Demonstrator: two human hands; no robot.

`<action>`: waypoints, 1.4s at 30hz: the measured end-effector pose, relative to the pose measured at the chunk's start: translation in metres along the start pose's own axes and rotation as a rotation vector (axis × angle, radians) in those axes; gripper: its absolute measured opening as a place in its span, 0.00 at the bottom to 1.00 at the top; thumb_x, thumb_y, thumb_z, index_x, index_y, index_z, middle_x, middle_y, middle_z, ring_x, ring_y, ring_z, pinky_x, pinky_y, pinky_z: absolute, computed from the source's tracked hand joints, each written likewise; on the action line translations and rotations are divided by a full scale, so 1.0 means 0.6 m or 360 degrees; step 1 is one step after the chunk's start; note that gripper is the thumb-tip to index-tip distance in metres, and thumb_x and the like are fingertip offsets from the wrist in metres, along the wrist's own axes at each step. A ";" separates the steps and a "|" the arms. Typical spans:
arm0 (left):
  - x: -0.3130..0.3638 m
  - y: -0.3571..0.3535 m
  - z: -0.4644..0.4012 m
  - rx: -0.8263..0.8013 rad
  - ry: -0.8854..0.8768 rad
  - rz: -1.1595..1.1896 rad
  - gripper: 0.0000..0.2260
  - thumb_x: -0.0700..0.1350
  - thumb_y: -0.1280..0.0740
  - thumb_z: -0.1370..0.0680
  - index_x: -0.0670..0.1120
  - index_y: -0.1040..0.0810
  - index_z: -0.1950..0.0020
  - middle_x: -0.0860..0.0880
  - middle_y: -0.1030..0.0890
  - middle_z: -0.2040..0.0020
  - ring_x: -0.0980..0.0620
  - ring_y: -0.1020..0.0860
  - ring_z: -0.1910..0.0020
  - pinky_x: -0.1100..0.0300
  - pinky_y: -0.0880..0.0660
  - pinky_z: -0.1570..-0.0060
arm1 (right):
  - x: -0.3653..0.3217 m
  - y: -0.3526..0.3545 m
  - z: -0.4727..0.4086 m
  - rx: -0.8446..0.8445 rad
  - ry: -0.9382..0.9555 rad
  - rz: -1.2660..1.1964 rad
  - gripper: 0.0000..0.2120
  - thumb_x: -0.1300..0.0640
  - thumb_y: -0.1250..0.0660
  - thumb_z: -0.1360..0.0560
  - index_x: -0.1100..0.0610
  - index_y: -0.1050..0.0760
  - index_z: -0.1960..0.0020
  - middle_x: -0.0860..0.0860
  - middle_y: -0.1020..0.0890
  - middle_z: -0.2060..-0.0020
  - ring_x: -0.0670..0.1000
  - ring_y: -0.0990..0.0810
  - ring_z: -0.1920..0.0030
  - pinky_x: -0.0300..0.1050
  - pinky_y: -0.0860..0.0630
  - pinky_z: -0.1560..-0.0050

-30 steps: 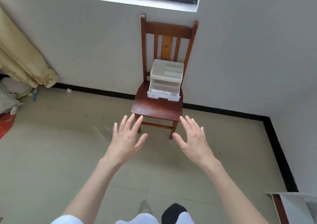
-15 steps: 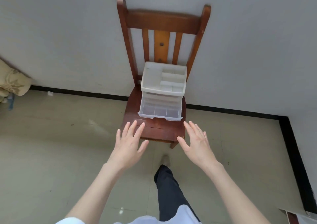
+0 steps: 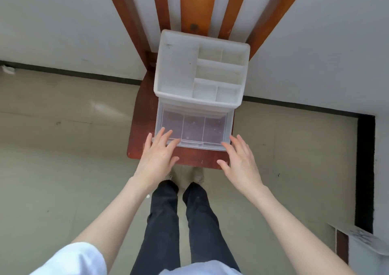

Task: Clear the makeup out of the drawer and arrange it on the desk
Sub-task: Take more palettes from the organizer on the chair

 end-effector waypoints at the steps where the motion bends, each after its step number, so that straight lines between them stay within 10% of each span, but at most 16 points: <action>1: -0.010 -0.009 -0.008 0.0029 -0.0031 -0.0009 0.18 0.43 0.30 0.26 0.45 0.25 0.36 0.40 0.30 0.32 0.41 0.39 0.28 0.40 0.45 0.30 | 0.000 -0.012 -0.009 0.0057 0.0028 0.0043 0.21 0.57 0.32 0.26 0.59 0.29 0.34 0.58 0.35 0.28 0.57 0.44 0.25 0.56 0.45 0.27; 10: -0.048 -0.009 -0.047 0.0416 -0.0411 0.0027 0.01 0.39 0.29 0.28 0.43 0.20 0.59 0.46 0.19 0.56 0.44 0.23 0.48 0.52 0.32 0.46 | 0.010 -0.043 -0.051 0.0452 0.0124 0.0265 0.07 0.62 0.25 0.33 0.61 0.22 0.60 0.60 0.21 0.42 0.62 0.30 0.35 0.60 0.31 0.39; 19: -0.064 0.078 -0.115 0.0738 -0.0211 -0.0049 0.19 0.44 0.29 0.28 0.43 0.28 0.40 0.38 0.32 0.35 0.38 0.40 0.31 0.40 0.44 0.31 | -0.012 0.045 -0.103 0.0952 0.0158 0.0274 0.31 0.58 0.29 0.30 0.60 0.39 0.32 0.61 0.38 0.31 0.60 0.41 0.28 0.64 0.47 0.29; 29: -0.073 0.084 -0.173 0.0475 -0.0290 -0.0154 0.33 0.57 0.28 0.33 0.46 0.33 0.33 0.40 0.39 0.28 0.36 0.50 0.26 0.40 0.58 0.29 | -0.025 0.052 -0.171 0.0721 0.0287 0.0506 0.44 0.40 0.30 0.32 0.59 0.45 0.26 0.61 0.41 0.26 0.59 0.45 0.26 0.63 0.55 0.28; 42: -0.062 0.092 -0.185 0.0862 -0.0166 -0.0151 0.11 0.38 0.31 0.27 0.42 0.28 0.47 0.39 0.31 0.33 0.35 0.42 0.28 0.40 0.48 0.29 | -0.014 0.079 -0.191 0.0961 0.0134 0.0447 0.42 0.59 0.27 0.32 0.59 0.47 0.26 0.63 0.41 0.27 0.62 0.44 0.26 0.63 0.53 0.29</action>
Point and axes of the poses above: each hand's wrist, its own z-axis away from the middle knuckle, its own y-axis out of the back of the hand, x = y × z, the point moved 6 cm from there along -z, towards the middle knuckle
